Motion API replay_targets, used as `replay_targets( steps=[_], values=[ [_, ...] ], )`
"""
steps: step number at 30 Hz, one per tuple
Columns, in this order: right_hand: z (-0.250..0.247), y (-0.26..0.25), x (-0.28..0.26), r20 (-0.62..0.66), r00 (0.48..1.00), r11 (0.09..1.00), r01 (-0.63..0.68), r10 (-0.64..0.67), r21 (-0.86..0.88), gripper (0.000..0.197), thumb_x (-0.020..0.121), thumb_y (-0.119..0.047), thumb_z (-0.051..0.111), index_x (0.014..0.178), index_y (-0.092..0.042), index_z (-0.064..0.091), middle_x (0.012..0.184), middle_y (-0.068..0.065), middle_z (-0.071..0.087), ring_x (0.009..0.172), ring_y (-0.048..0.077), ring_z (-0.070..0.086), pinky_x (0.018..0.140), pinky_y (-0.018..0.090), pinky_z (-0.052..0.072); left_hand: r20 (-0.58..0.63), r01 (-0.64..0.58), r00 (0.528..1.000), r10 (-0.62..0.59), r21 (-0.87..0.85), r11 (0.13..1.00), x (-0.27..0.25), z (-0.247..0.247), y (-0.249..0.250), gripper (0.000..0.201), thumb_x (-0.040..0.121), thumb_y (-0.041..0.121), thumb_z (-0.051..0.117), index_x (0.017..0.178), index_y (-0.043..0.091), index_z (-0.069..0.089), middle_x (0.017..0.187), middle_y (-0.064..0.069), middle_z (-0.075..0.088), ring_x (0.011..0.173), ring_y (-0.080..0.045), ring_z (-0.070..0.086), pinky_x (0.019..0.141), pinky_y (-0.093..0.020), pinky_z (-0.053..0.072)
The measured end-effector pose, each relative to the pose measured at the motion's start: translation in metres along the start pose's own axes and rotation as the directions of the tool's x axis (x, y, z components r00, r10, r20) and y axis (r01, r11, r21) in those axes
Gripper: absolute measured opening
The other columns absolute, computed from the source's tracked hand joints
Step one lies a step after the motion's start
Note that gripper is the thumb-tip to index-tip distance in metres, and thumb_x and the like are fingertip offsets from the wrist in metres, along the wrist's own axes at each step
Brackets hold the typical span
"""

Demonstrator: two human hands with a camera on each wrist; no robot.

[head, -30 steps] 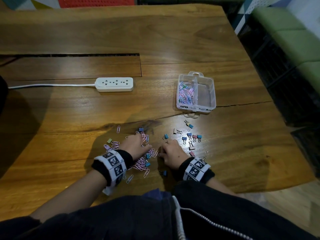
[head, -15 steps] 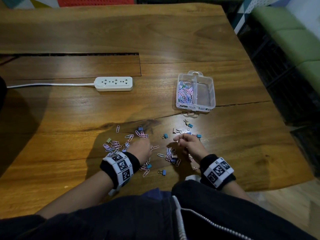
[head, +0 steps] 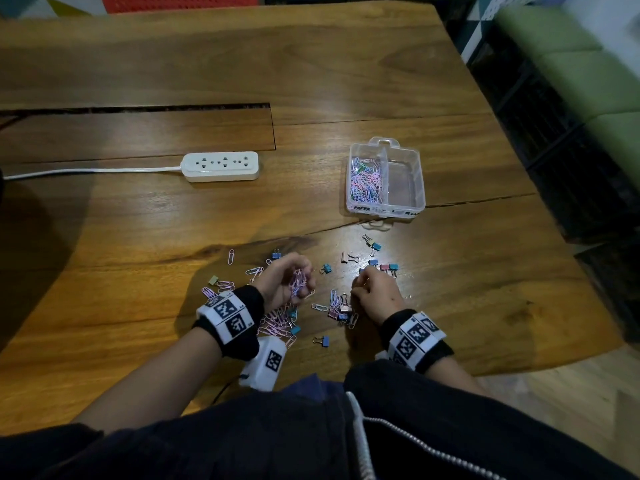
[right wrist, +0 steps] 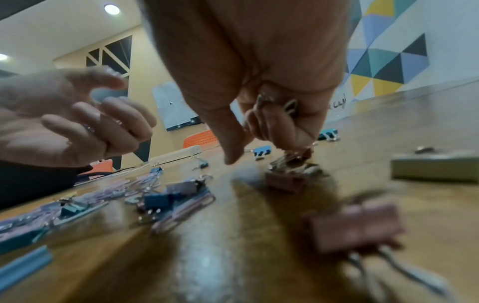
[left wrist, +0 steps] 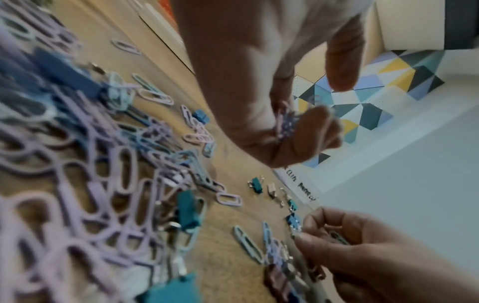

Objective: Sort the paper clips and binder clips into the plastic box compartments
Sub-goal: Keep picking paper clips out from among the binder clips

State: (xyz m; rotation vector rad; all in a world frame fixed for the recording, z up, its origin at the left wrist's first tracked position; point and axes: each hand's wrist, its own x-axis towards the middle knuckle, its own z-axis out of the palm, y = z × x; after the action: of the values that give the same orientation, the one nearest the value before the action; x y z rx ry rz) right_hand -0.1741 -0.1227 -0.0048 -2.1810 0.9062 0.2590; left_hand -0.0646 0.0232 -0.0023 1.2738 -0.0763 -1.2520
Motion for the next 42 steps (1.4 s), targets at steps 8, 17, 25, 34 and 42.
replay_targets(
  steps=[8,17,25,34,42],
  values=[
    [0.0,0.01,-0.005,0.012,1.0,0.999,0.01,-0.009,-0.041,0.018,0.081,-0.022,0.065,0.09,-0.008,0.057,0.093,0.002,0.055,0.089,0.018,0.053,0.074,0.028,0.042,-0.068,0.018,0.997,0.034,0.646,0.763,0.011,0.021,-0.004,0.017,0.085,0.025,0.061,0.074,0.018,0.052,0.068,0.004,0.05,0.057,-0.006,0.05,0.058,-0.021,0.046],
    [-0.005,0.022,-0.014,0.085,0.982,0.981,0.177,-0.17,-0.082,0.016,0.081,-0.015,0.064,0.095,-0.016,0.056,0.1,-0.003,0.049,0.093,0.014,0.049,0.082,0.024,0.042,0.211,-0.201,0.977,0.014,0.946,-0.254,0.013,0.026,-0.01,0.051,0.084,0.032,0.06,0.133,0.029,0.045,0.129,-0.001,0.049,0.116,-0.018,0.05,0.093,-0.03,0.045],
    [-0.001,0.033,-0.022,0.244,0.93,0.918,0.329,-0.275,-0.221,0.029,0.081,-0.023,0.065,0.109,-0.022,0.06,0.111,0.002,0.05,0.103,0.016,0.046,0.087,0.024,0.038,0.247,-0.199,0.961,0.123,0.928,-0.314,0.006,0.023,-0.021,0.032,0.094,0.036,0.042,0.114,0.015,0.056,0.116,-0.002,0.055,0.102,-0.016,0.057,0.082,-0.026,0.049],
    [0.003,0.033,-0.024,0.323,0.891,0.815,0.431,-0.318,-0.386,0.025,0.093,-0.024,0.045,0.111,-0.007,0.049,0.115,0.008,0.05,0.1,0.017,0.047,0.088,0.026,0.039,0.157,-0.116,0.986,0.053,0.884,-0.452,0.009,0.026,-0.022,0.042,0.095,0.037,0.037,0.122,0.007,0.047,0.114,-0.007,0.054,0.097,-0.019,0.057,0.077,-0.029,0.052],
    [-0.009,0.033,-0.02,0.17,0.972,0.987,0.155,-0.161,0.05,0.024,0.092,-0.017,0.047,0.07,-0.026,0.042,0.083,-0.009,0.044,0.075,0.006,0.043,0.069,0.016,0.036,-0.086,0.041,0.994,0.074,0.881,0.472,0.013,0.028,-0.014,0.029,0.096,0.02,0.038,0.067,0.018,0.039,0.07,0.003,0.04,0.058,-0.007,0.039,0.054,-0.017,0.034]
  ],
)
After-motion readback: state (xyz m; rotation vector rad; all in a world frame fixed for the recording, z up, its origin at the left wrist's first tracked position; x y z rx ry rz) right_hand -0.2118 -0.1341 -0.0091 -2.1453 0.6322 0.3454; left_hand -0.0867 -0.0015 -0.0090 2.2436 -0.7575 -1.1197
